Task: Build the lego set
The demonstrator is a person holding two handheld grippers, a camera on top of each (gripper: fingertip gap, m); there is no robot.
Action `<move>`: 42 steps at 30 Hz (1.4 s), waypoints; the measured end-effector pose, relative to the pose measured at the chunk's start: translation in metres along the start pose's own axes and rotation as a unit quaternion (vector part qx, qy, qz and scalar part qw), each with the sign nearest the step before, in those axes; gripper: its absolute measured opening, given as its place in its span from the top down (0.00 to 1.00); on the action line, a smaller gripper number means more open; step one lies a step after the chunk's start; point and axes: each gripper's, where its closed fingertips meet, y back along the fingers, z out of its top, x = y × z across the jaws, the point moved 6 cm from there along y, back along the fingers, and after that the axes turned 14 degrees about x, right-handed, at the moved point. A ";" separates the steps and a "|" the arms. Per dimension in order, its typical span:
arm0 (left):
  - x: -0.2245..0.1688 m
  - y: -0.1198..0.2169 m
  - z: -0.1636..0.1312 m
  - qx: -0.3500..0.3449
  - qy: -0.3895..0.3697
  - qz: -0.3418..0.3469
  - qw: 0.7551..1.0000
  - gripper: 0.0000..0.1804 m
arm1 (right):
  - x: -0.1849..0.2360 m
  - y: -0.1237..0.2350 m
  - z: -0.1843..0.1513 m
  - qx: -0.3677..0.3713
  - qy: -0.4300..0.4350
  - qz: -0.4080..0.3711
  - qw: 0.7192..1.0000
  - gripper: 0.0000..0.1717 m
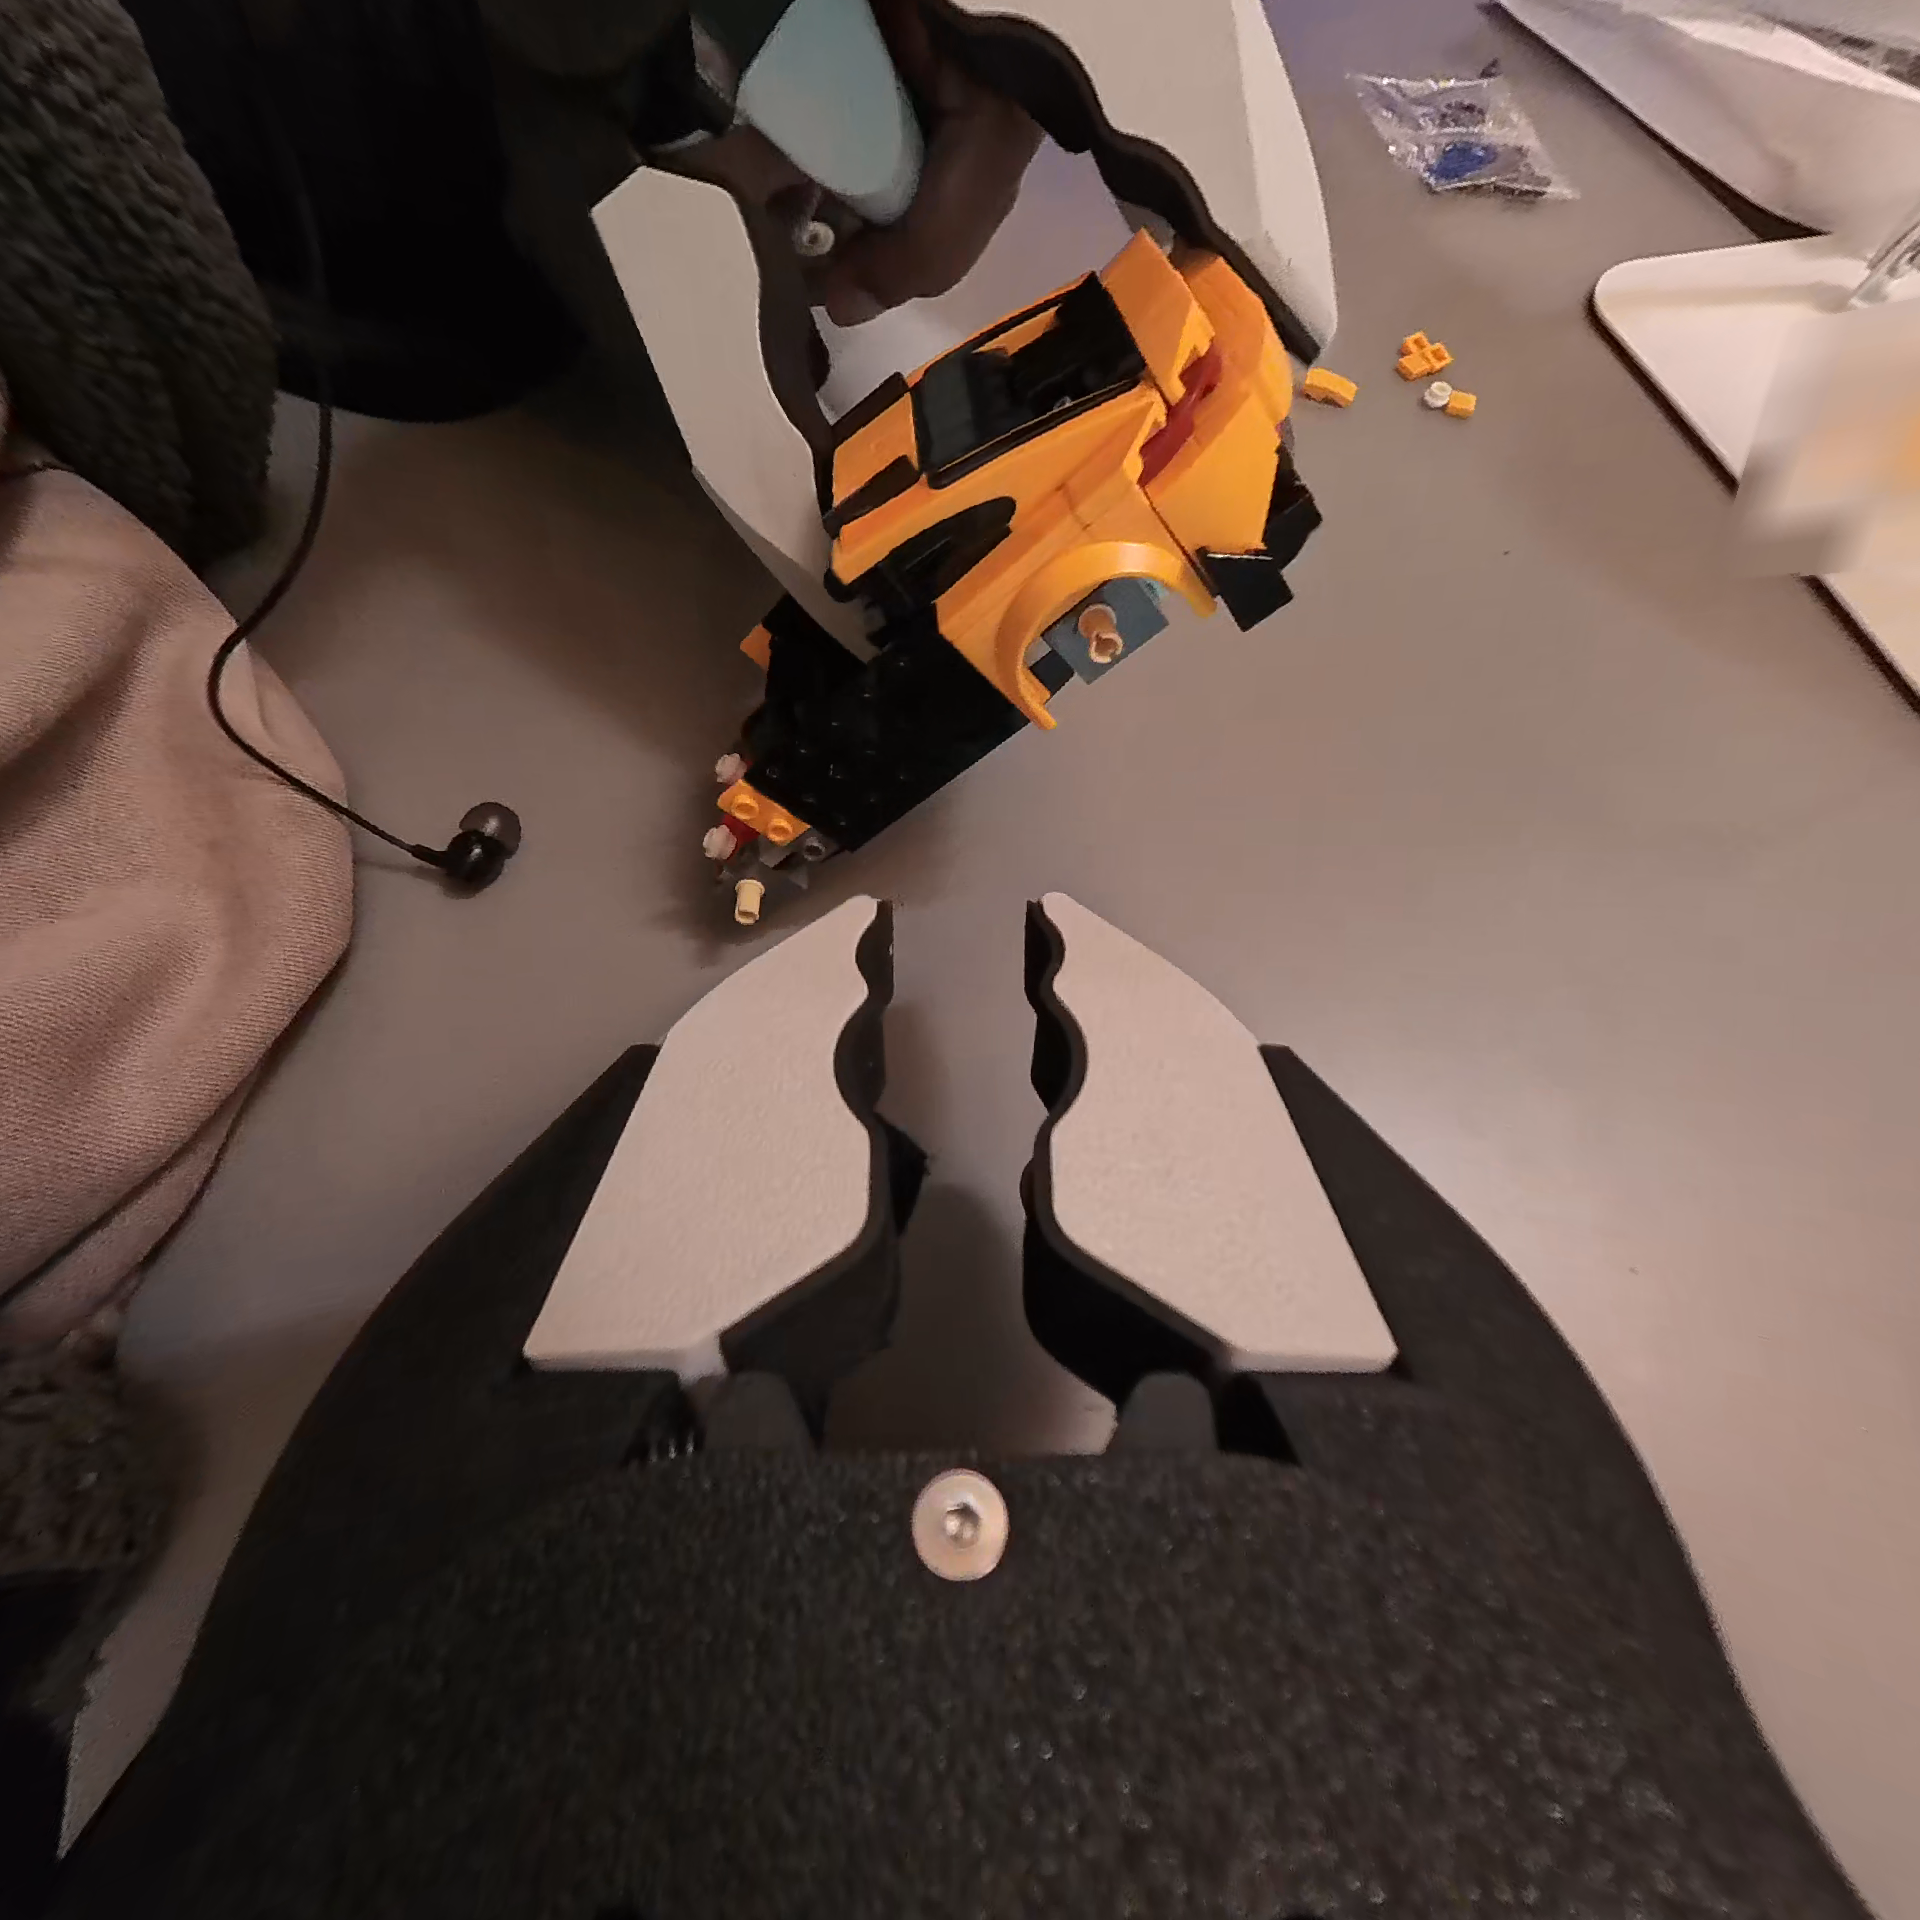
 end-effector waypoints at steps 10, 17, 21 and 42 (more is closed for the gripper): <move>-0.001 0.003 0.003 0.004 -0.019 0.014 1.000 0.54 | 0.000 -0.004 0.000 0.010 0.000 0.000 1.000 0.86; 0.003 -0.010 -0.016 0.021 0.119 -0.107 0.987 0.54 | -0.012 0.005 0.004 -0.022 -0.029 -0.011 0.999 0.85; 0.008 -0.020 -0.030 0.015 0.234 -0.209 0.950 0.54 | -0.015 0.014 0.004 -0.046 -0.027 -0.031 0.998 0.85; 0.015 -0.092 0.008 0.122 -0.022 -0.420 0.899 0.54 | -0.051 0.043 -0.006 -0.143 -0.072 -0.109 0.981 0.85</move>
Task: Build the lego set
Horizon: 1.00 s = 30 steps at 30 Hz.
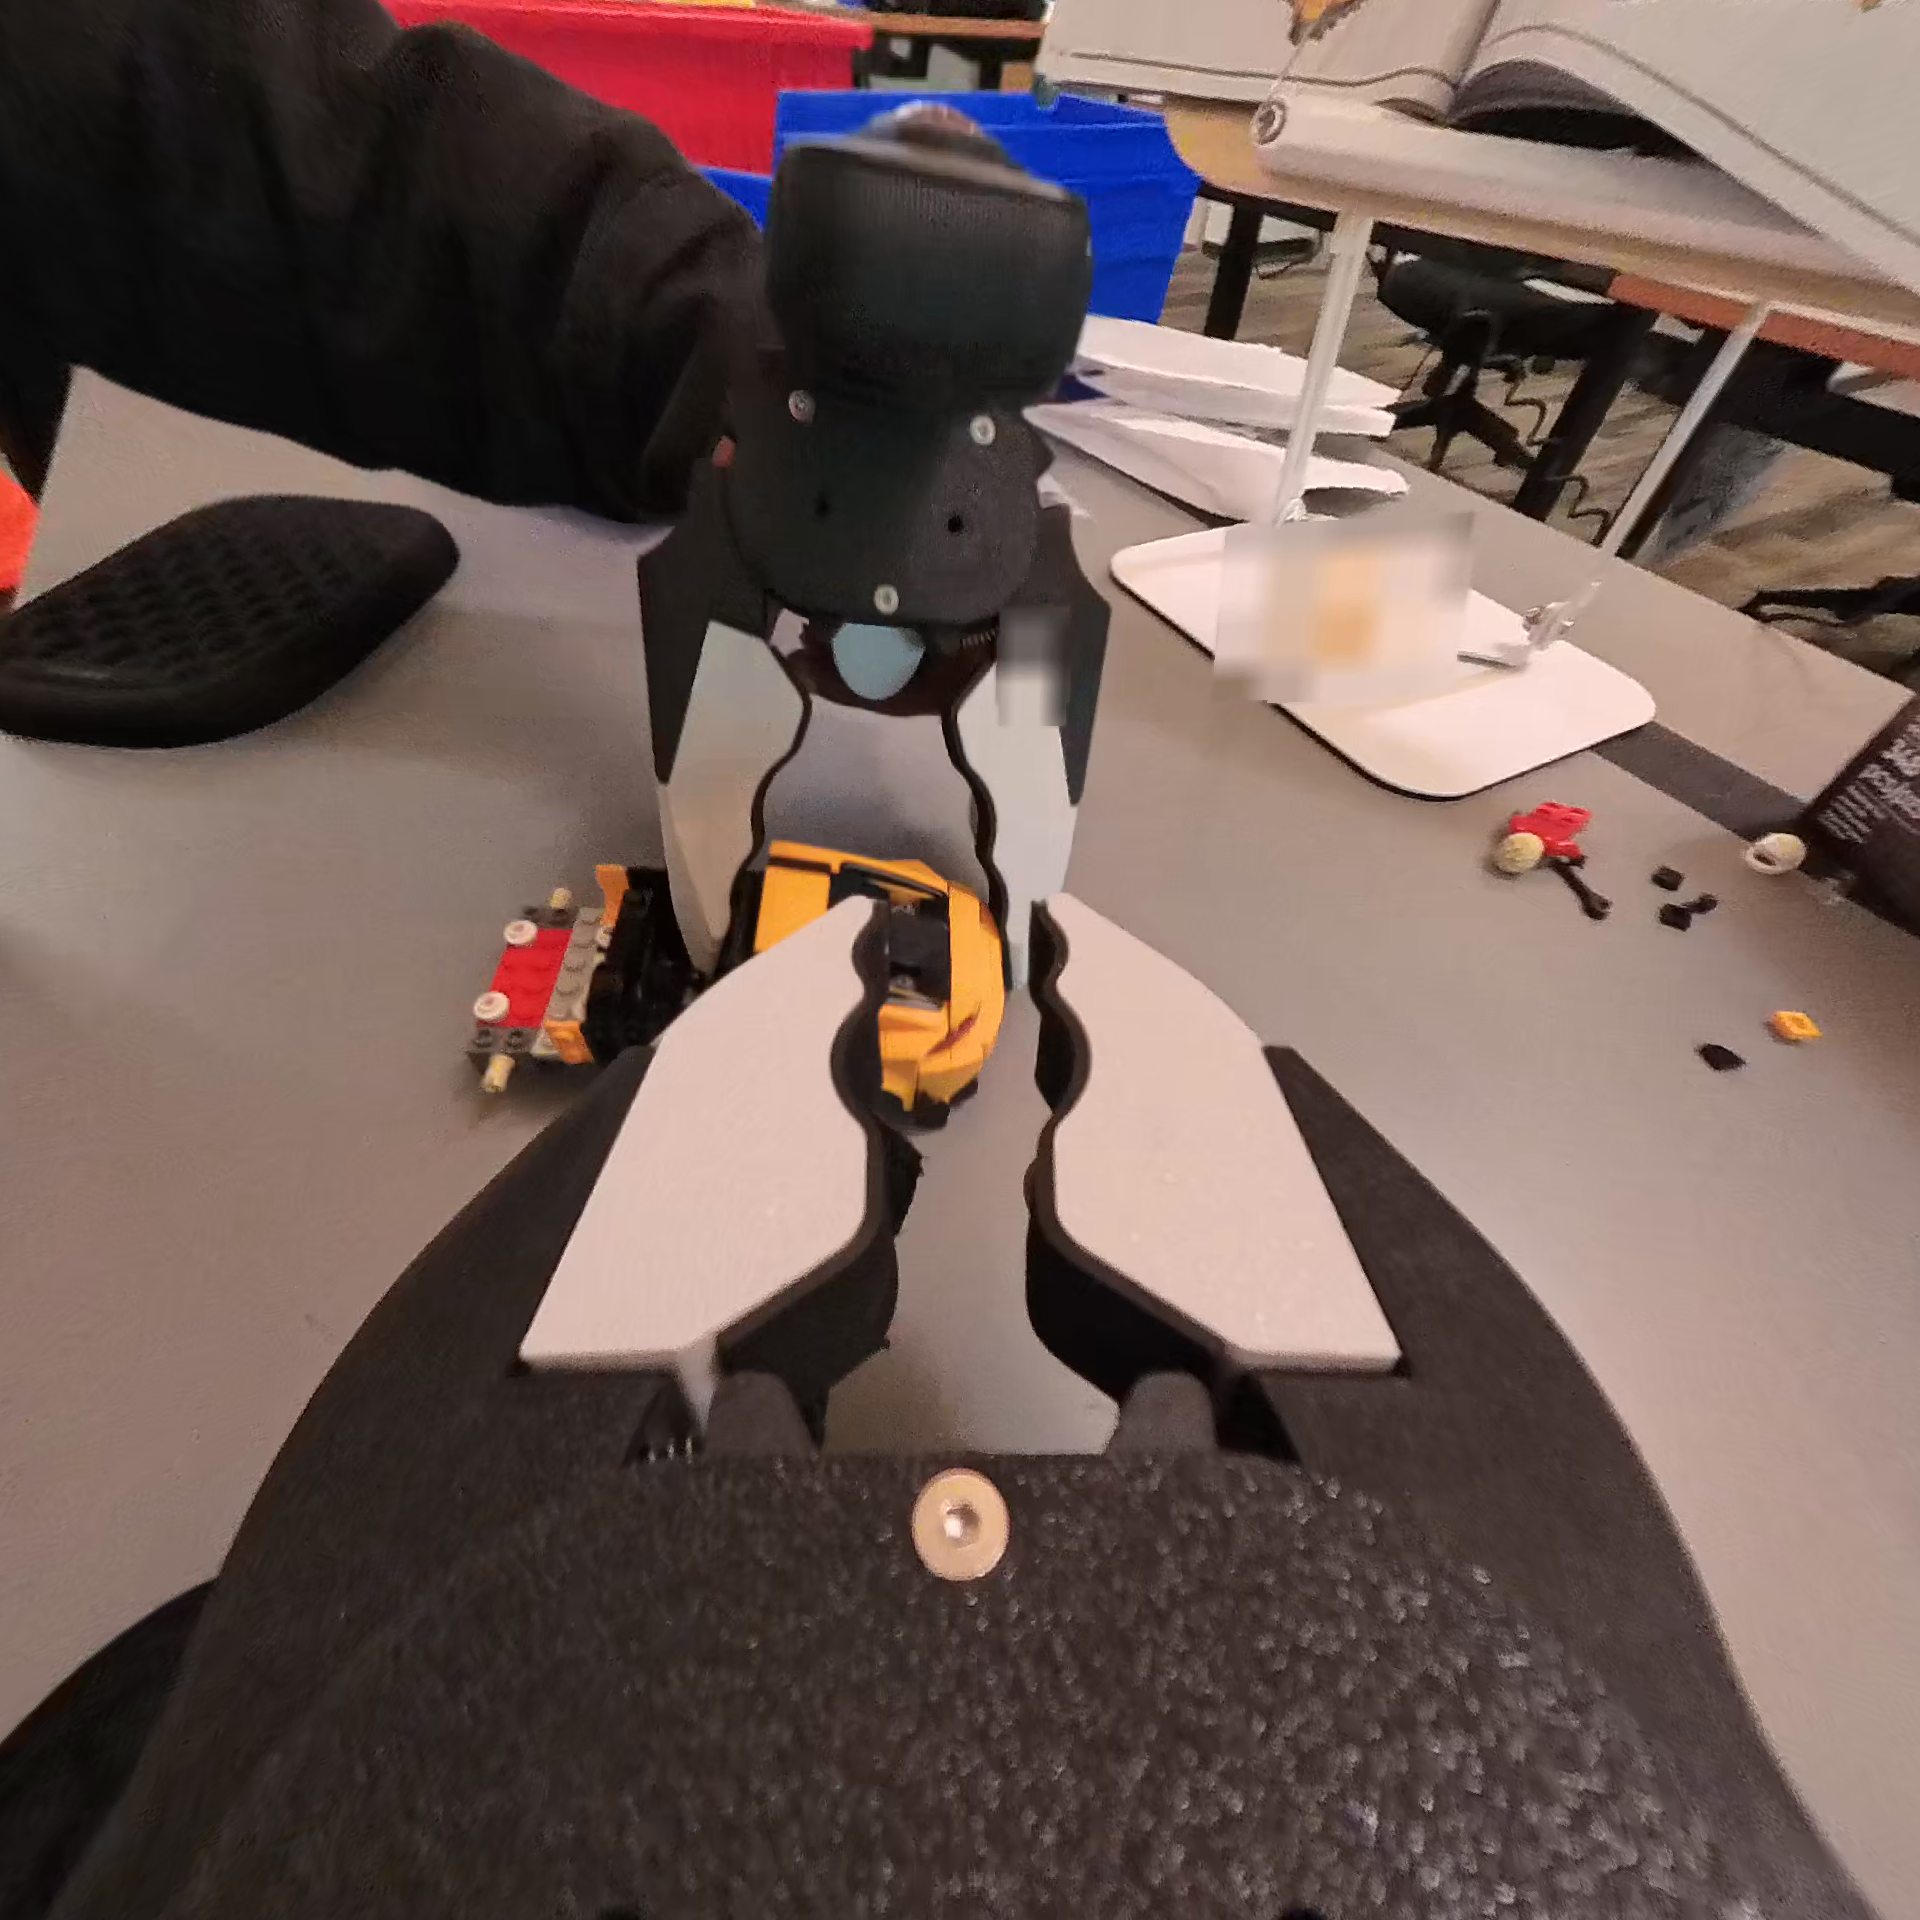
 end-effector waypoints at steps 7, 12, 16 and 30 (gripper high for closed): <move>0.018 0.003 0.013 0.048 -0.034 0.051 0.997 0.37 | -0.005 0.002 -0.002 -0.002 -0.011 -0.007 1.000 0.84; 0.005 0.046 0.003 -0.073 0.077 0.090 0.990 0.53 | 0.000 0.003 -0.005 0.012 0.024 0.038 0.999 0.75; -0.036 0.068 -0.014 -0.242 0.196 0.145 0.939 0.66 | 0.000 -0.002 -0.011 0.112 0.168 0.087 0.975 0.60; -0.081 0.066 -0.070 -0.417 0.338 0.235 0.810 0.72 | 0.010 -0.086 -0.008 0.375 0.448 0.286 0.760 0.44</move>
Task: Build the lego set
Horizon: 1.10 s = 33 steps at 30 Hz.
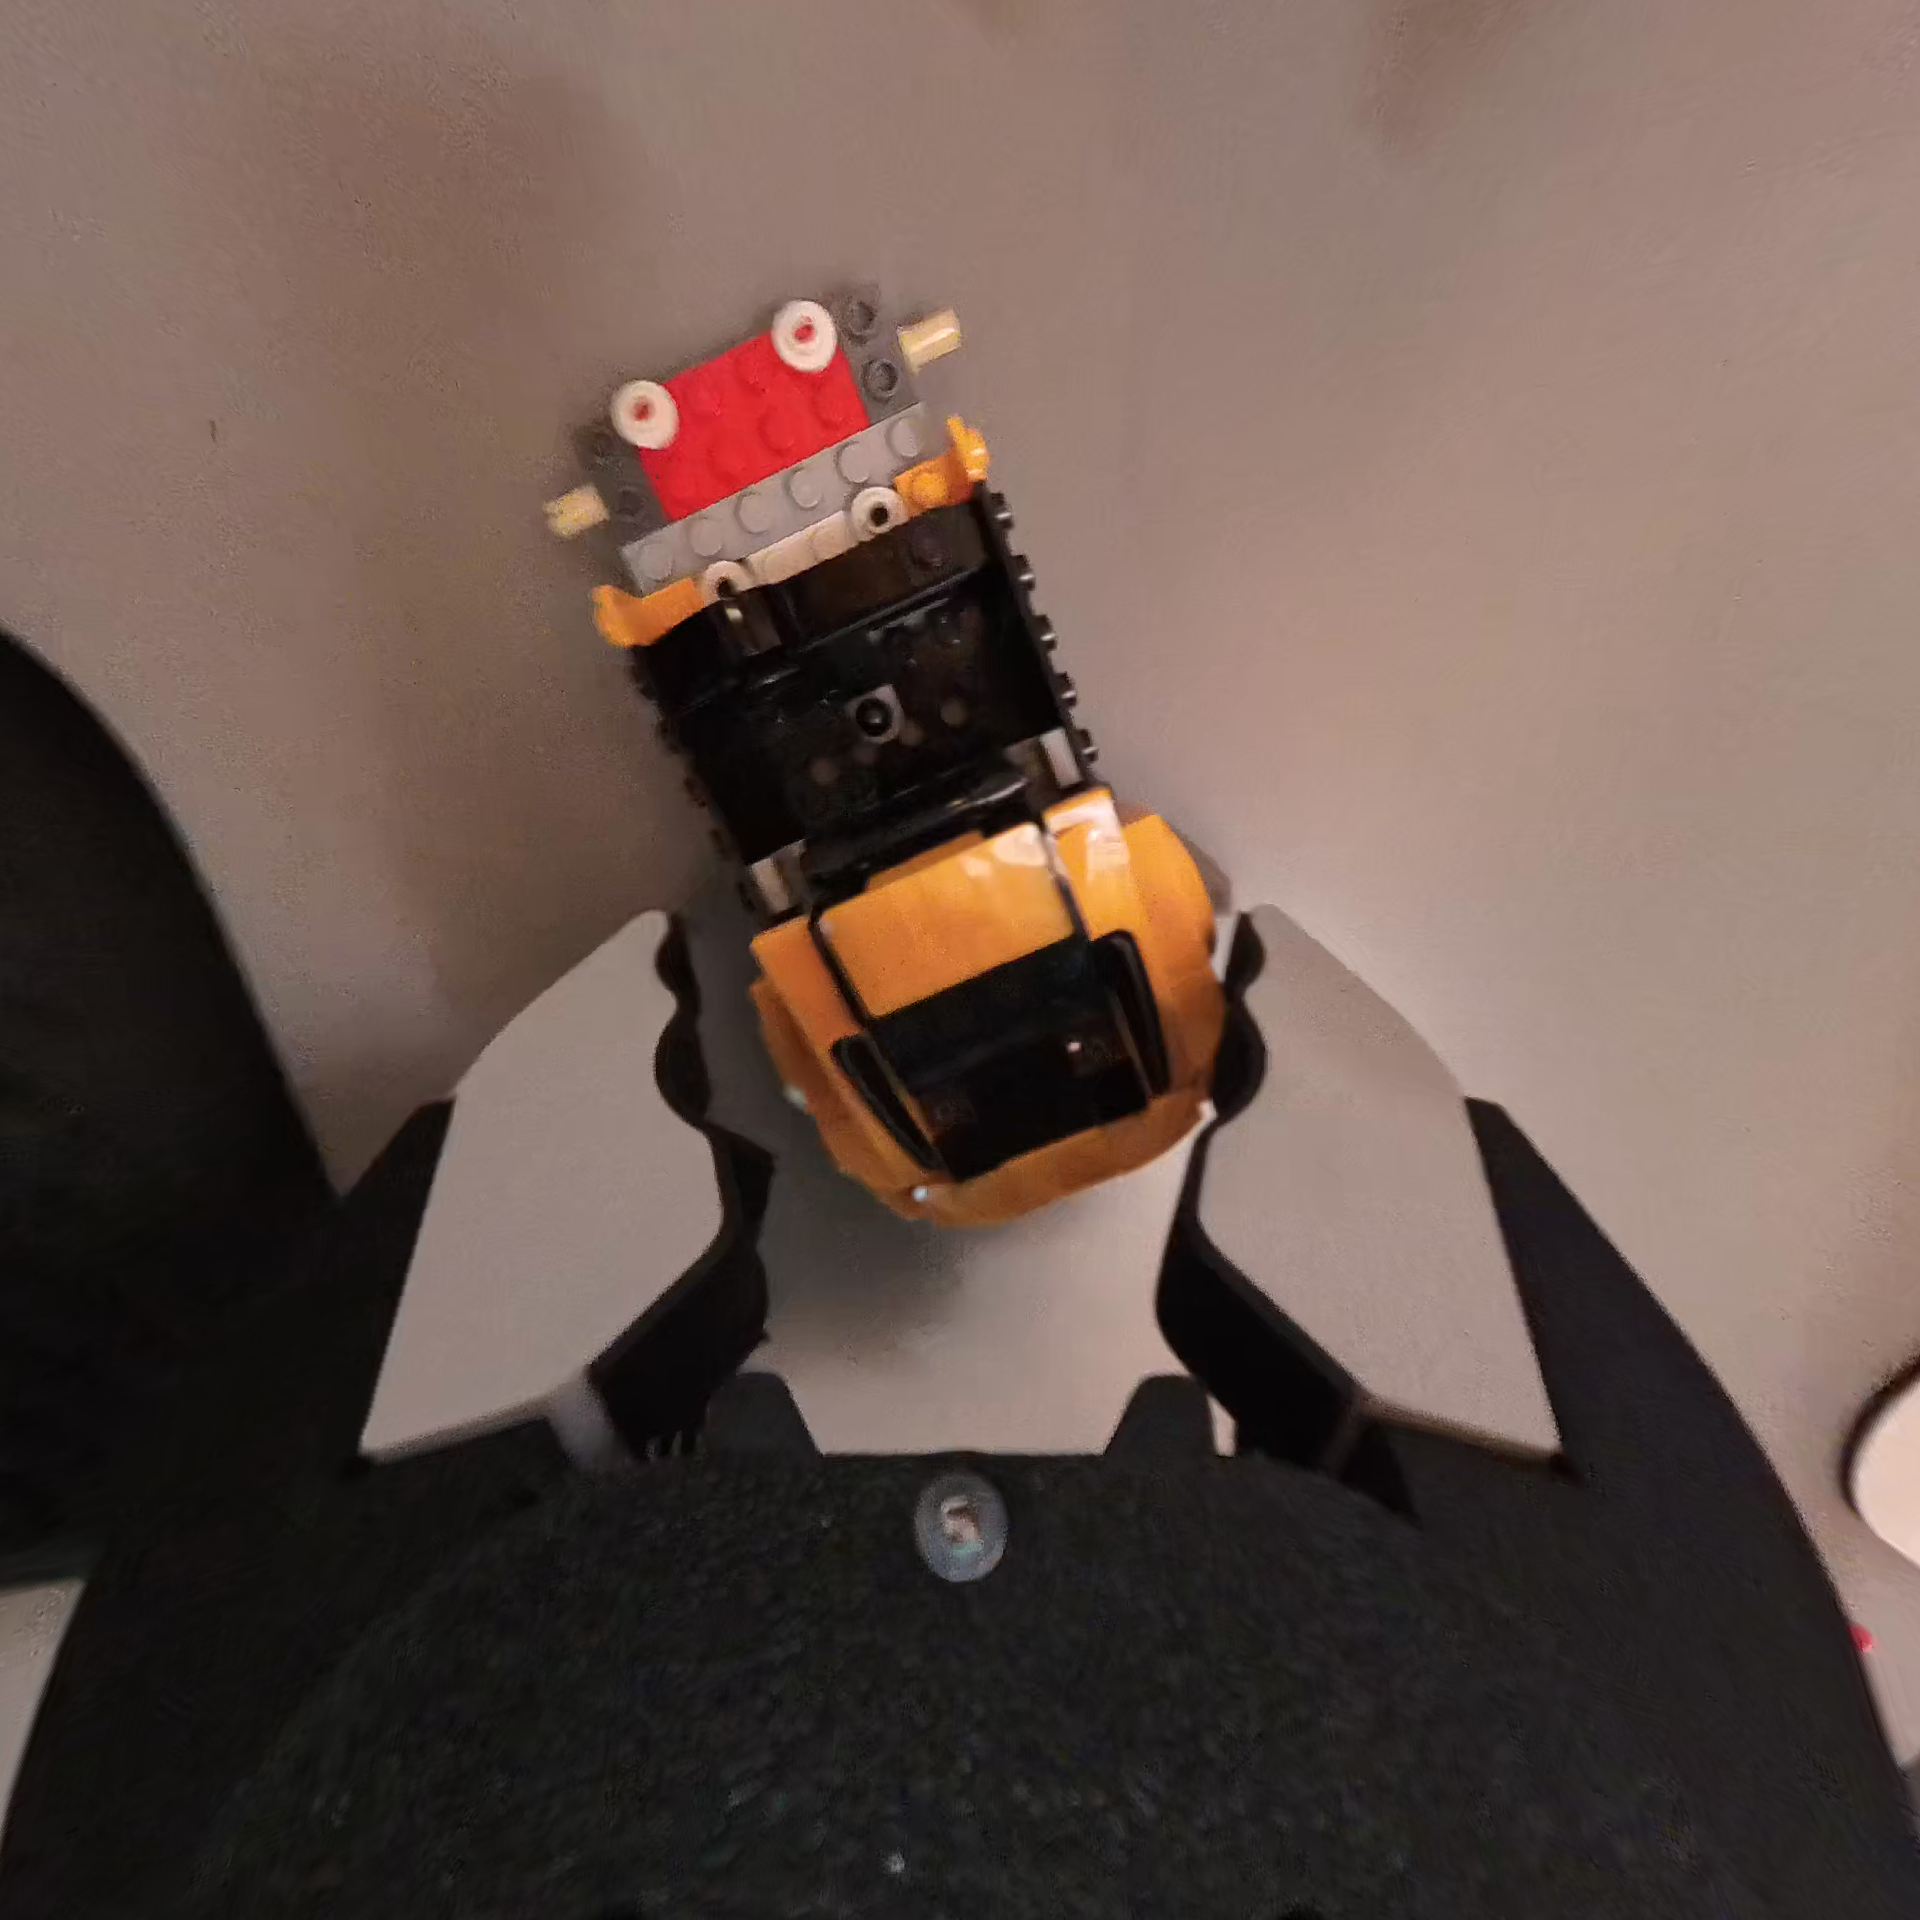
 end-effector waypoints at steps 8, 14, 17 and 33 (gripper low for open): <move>0.006 -0.001 0.004 0.013 -0.001 0.014 1.000 0.72 | -0.017 0.018 -0.010 -0.093 -0.203 -0.046 0.974 0.51; 0.029 -0.005 0.011 0.062 -0.038 0.031 0.997 0.70 | -0.051 0.019 -0.037 -0.064 -0.366 -0.093 0.924 0.51; 0.041 -0.005 0.009 0.063 -0.039 0.040 0.996 0.70 | -0.055 0.008 -0.032 -0.067 -0.369 -0.079 0.923 0.51; 0.036 0.002 0.001 0.040 -0.052 0.042 0.997 0.76 | -0.062 0.059 -0.025 -0.197 -0.368 -0.182 0.890 0.49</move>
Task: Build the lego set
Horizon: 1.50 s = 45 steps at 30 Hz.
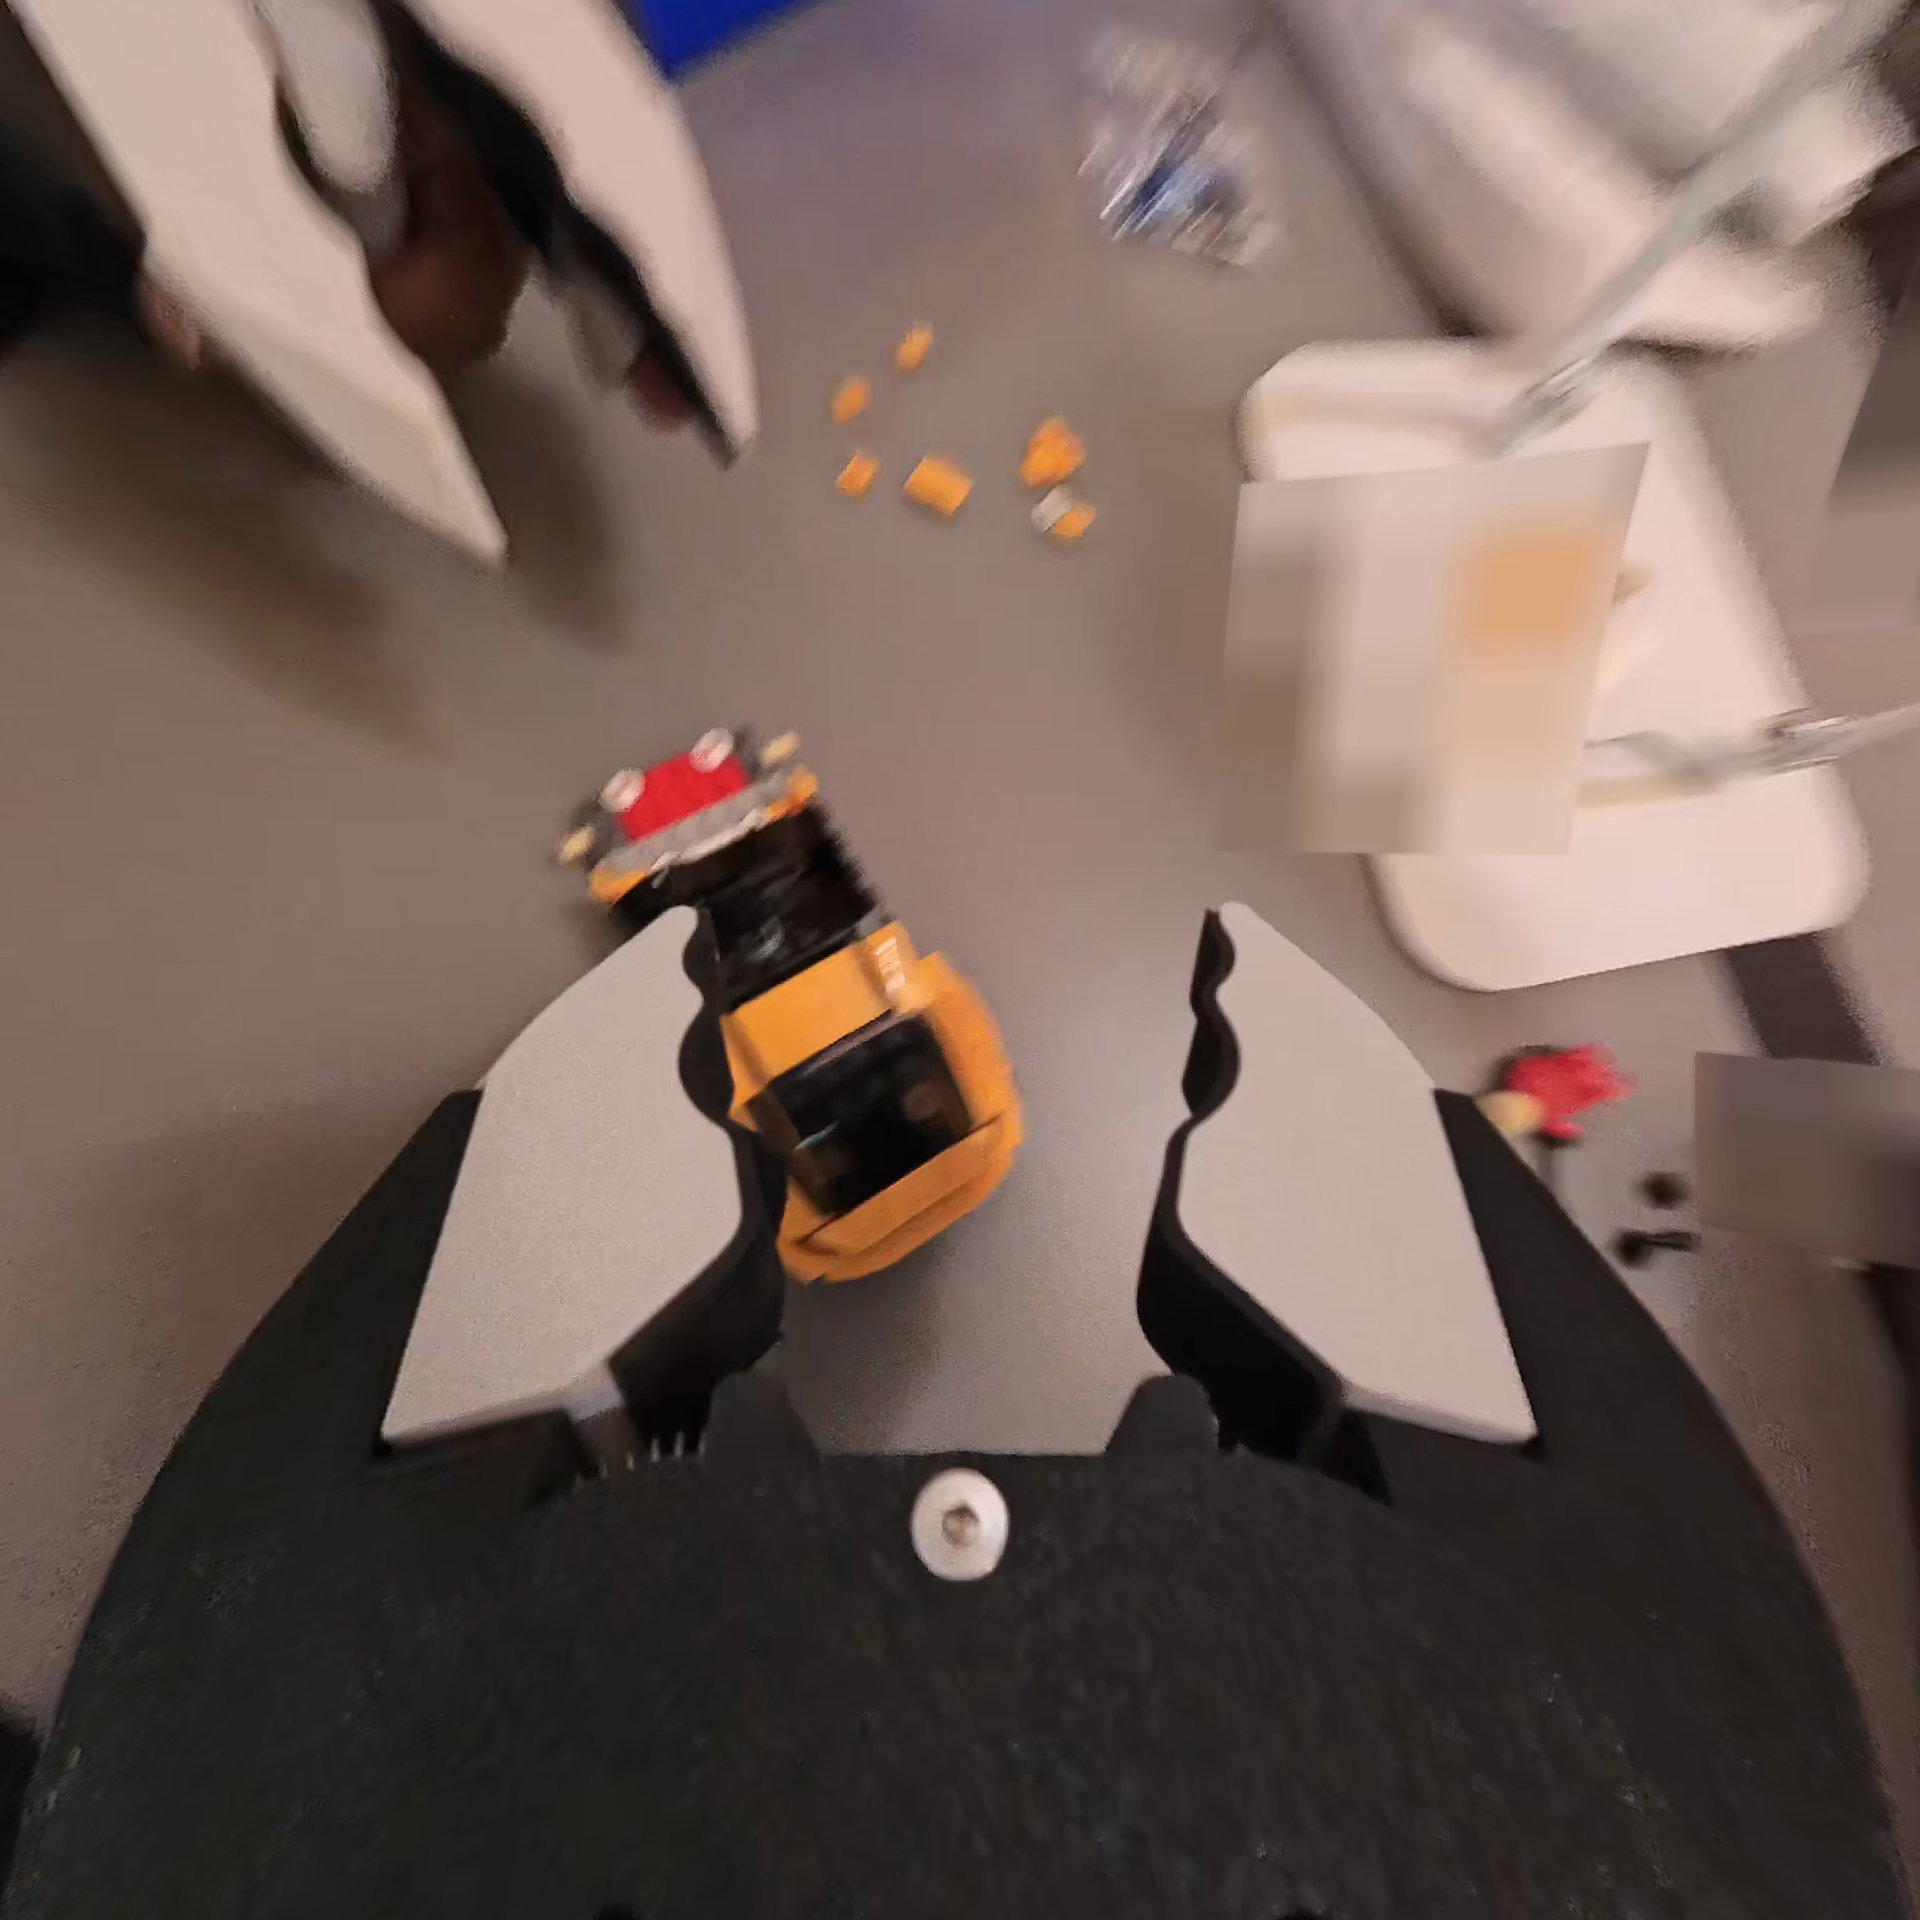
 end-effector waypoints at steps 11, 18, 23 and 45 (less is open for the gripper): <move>0.012 0.006 0.000 -0.024 0.009 0.037 0.999 0.90 | -0.153 0.079 0.073 -0.214 -0.113 -0.311 0.919 0.65; 0.014 0.006 -0.002 -0.020 0.009 0.043 0.999 0.90 | -0.232 0.071 0.090 -0.184 -0.150 -0.319 0.917 0.49; 0.011 0.005 -0.001 -0.021 0.011 0.027 0.999 0.90 | -0.236 0.063 0.085 -0.211 -0.137 -0.356 0.900 0.58; 0.009 0.000 -0.005 0.000 0.006 0.025 1.000 0.90 | -0.242 0.061 0.075 -0.222 -0.138 -0.387 0.884 0.75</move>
